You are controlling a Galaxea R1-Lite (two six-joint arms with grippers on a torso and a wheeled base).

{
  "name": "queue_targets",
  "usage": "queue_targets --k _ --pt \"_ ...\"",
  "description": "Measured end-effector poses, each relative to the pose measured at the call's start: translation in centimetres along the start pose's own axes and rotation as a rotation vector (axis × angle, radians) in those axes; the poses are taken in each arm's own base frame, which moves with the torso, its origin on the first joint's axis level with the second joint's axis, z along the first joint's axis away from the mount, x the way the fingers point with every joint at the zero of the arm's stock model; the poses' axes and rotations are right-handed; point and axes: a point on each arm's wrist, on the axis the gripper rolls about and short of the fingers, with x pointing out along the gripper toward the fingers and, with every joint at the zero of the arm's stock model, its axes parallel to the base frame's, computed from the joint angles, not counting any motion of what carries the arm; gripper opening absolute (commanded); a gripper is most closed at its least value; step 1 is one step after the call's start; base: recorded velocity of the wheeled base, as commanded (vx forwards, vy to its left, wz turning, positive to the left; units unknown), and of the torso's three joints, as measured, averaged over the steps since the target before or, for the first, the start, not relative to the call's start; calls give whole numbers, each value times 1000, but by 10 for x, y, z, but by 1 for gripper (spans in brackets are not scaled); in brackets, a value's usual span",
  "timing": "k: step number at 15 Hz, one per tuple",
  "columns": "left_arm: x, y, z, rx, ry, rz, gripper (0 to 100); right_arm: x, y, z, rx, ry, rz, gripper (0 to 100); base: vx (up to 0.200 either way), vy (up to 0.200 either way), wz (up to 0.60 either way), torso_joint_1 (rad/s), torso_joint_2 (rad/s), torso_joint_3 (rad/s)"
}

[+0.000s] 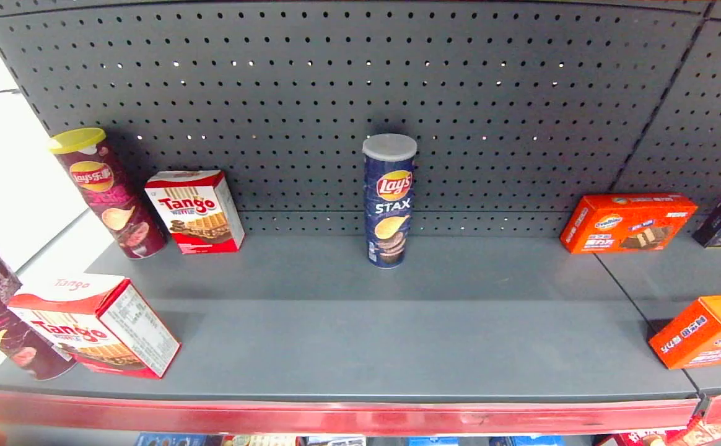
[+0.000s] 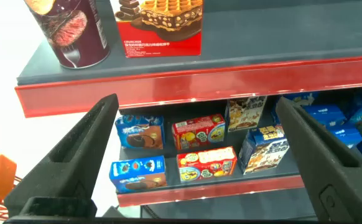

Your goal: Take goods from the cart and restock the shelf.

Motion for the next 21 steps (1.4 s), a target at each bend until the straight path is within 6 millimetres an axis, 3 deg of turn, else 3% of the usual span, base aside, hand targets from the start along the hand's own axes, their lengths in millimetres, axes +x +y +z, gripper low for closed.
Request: queue_targets --k 2,14,21 --pt "0 0 0 0 0 0 100 0 0 0 3 0 -1 100 0 0 0 0 0 0" --pt "0 0 0 0 0 0 100 0 0 0 1 0 -3 100 0 0 600 2 3 0" --pt "0 0 0 0 0 -1 100 0 0 0 1 0 -3 100 0 0 0 0 0 0"
